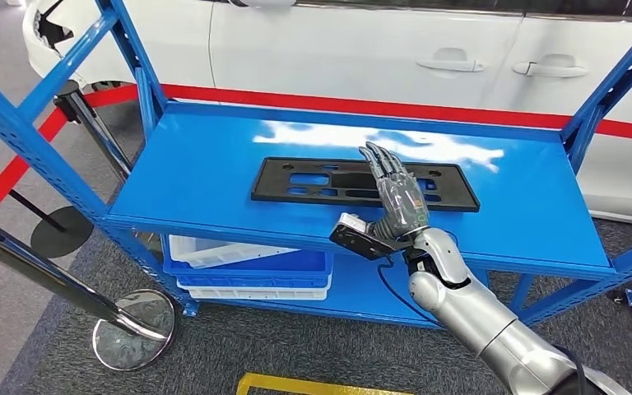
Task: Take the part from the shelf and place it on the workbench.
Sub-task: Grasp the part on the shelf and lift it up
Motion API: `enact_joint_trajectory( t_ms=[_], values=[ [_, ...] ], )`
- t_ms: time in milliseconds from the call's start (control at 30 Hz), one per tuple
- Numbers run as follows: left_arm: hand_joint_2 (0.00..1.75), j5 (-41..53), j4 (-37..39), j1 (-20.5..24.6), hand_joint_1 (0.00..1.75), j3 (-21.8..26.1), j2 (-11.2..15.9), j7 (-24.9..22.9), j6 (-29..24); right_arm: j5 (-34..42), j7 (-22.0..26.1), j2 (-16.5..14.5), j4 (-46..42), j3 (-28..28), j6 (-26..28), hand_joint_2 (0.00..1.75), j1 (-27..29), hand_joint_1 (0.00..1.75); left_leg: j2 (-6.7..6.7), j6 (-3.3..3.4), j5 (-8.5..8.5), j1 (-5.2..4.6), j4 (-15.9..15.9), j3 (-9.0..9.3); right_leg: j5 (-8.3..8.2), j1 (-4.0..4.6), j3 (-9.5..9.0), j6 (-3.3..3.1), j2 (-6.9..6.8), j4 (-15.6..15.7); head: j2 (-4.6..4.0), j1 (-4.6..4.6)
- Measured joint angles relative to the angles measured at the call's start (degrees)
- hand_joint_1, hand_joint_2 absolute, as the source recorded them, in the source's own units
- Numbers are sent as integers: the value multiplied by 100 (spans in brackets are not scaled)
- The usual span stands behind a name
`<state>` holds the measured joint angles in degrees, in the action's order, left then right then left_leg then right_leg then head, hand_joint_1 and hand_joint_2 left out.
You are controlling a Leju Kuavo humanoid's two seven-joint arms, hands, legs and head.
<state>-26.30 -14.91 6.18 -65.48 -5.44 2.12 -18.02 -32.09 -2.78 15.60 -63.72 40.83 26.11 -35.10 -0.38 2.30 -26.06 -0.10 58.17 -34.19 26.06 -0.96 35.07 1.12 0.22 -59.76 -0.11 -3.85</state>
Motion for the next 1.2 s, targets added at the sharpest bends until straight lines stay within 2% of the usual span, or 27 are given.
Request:
enact_joint_trajectory(
  t_ms=[67, 133, 167, 200, 233, 300, 333, 400, 500, 567, 633, 667, 700, 733, 767, 833, 867, 900, 967, 1033, 1100, 1167, 1200],
  values=[
    [0, 9, 0, 5, 0, 0, -8, 0, 5, -41, -13, 5, 7, 0, -19, 175, -5, 0, 9, 58, 51, 25, -89, 39, 228, 0, 142, 40, -2, -324, 0, 19],
    [0, 24, 0, 10, 0, 0, -15, 0, 10, -105, -28, 7, 31, 0, -45, 175, 11, 0, 11, 88, 54, 15, -97, 41, 558, -7, 443, 64, -1, -1002, 0, 34],
    [0, 31, 0, 8, 0, 0, -17, -1, 11, -139, -40, 7, 52, 0, -60, 175, 28, 0, 9, 93, 50, 13, -93, 41, 643, -13, 574, 78, -1, -1287, 0, 37],
    [0, 34, 1, 3, 0, 0, -18, -1, 13, -166, -55, 8, 77, 0, -73, 175, 41, 0, 5, 93, 44, 14, -85, 41, 622, -21, 628, 91, -2, -1400, 0, 38],
    [0, 36, 1, -2, 0, 0, -19, -2, 15, -186, -68, 8, 101, 0, -87, 175, 47, 0, 0, 88, 34, 17, -69, 41, 499, -33, 585, 105, -3, -1301, 0, 39],
    [0, 38, 2, -5, 0, 0, -21, -2, 20, -207, -83, 8, 136, 0, -124, 175, 39, 0, -8, 53, -10, 23, -8, 35, 149, -63, 286, 120, -5, -674, 0, 40],
    [0, 40, 3, -1, 0, 0, -22, -3, 23, -215, -86, 5, 152, 2, -147, 175, 28, 0, -11, 23, -42, 14, 51, 15, 54, -63, 136, 112, -3, -360, 0, 43],
    [0, 46, 5, 9, 0, 0, -22, -8, 29, -253, -96, 1, 185, 15, -200, 175, 22, 0, -17, -37, -75, -3, 123, -34, 46, -47, 12, 61, 4, -100, 0, 43],
    [0, 62, 7, 9, 0, 0, -22, -20, 40, -406, -140, -3, 243, 55, -297, 175, 6, 0, -17, -105, -109, 3, 171, -75, 36, -41, 12, -46, 6, -76, 0, 40],
    [0, 79, 7, 11, 0, 0, -22, -24, 49, -558, -180, -31, 295, 88, -364, 175, -44, 0, -7, -172, -317, 20, 508, -230, 20, -57, 2, -109, 0, -51, 0, 19],
    [0, 93, 8, 13, 0, 0, -22, -27, 60, -716, -212, -86, 389, 161, -426, 175, -109, 0, 1, -229, -632, 32, 1209, -567, 21, -53, 1, -141, -3, -49, 0, -3],
    [0, 93, 8, 11, 0, 0, -22, -29, 64, -790, -227, -114, 449, 215, -444, 175, -133, 0, 1, -241, -723, 36, 1513, -725, 24, -48, 0, -146, -6, -50, 0, -2],
    [0, 95, 9, 8, 0, -1, -22, -31, 68, -859, -244, -142, 511, 276, -455, 175, -154, 0, 1, -243, -724, 37, 1666, -816, 25, -42, -2, -150, -10, -51, 0, -3],
    [0, 96, 9, 6, 0, -1, -22, -33, 71, -926, -262, -171, 573, 336, -458, 175, -176, 0, 1, -233, -620, 37, 1606, -807, 27, -35, -4, -152, -13, -52, 0, -3],
    [0, 98, 9, 6, 0, -2, -21, -34, 72, -987, -283, -201, 636, 395, -458, 175, -209, 0, 1, -209, -432, 35, 1336, -692, 27, -28, -7, -152, -13, -51, 0, -2],
    [0, 104, 11, 14, 0, -3, -20, -34, 74, -1108, -317, -272, 766, 517, -461, 175, -317, 0, 0, -140, -89, 16, 563, -337, 29, -13, -8, -145, -8, -49, 0, -1],
    [0, 109, 13, 21, 0, -4, -19, -34, 78, -1170, -334, -308, 834, 579, -468, 175, -379, 0, -3, -111, -8, 2, 286, -206, 26, -7, -4, -132, -6, -44, 0, 0],
    [0, 115, 15, 25, 0, -7, -19, -34, 82, -1239, -352, -347, 905, 637, -479, 175, -432, 0, -6, -91, 8, -13, 140, -140, 21, -4, 1, -113, -5, -36, 0, 2],
    [0, 128, 22, 22, 0, -13, -17, -40, 92, -1358, -387, -424, 1044, 740, -502, 175, -507, 0, -12, -58, 13, -24, 78, -118, 2, -1, -6, -52, -5, 0, 0, 3],
    [0, 144, 29, 16, 0, -16, -17, -46, 96, -1450, -415, -490, 1176, 810, -518, 175, -569, 0, -9, -3, 67, 0, -15, -74, 71, -4, 17, 4, -14, -63, 0, 14],
    [0, 155, 31, 20, 0, -19, -18, -48, 100, -1521, -429, -551, 1337, 875, -536, 175, -655, 0, -1, 50, 107, 19, -87, -38, 348, -8, 219, 33, -20, -514, 0, 32],
    [0, 159, 32, 23, 0, -22, -18, -49, 103, -1584, -434, -622, 1522, 949, -564, 175, -708, 0, 1, 75, 105, 14, -89, -38, 639, -12, 545, 54, -17, -1209, 0, 40],
    [0, 161, 34, 21, 0, -23, -18, -50, 103, -1610, -437, -657, 1616, 982, -586, 175, -717, 0, -1, 77, 100, 15, -82, -38, 667, -21, 647, 69, -18, -1413, 0, 41]
  ],
)
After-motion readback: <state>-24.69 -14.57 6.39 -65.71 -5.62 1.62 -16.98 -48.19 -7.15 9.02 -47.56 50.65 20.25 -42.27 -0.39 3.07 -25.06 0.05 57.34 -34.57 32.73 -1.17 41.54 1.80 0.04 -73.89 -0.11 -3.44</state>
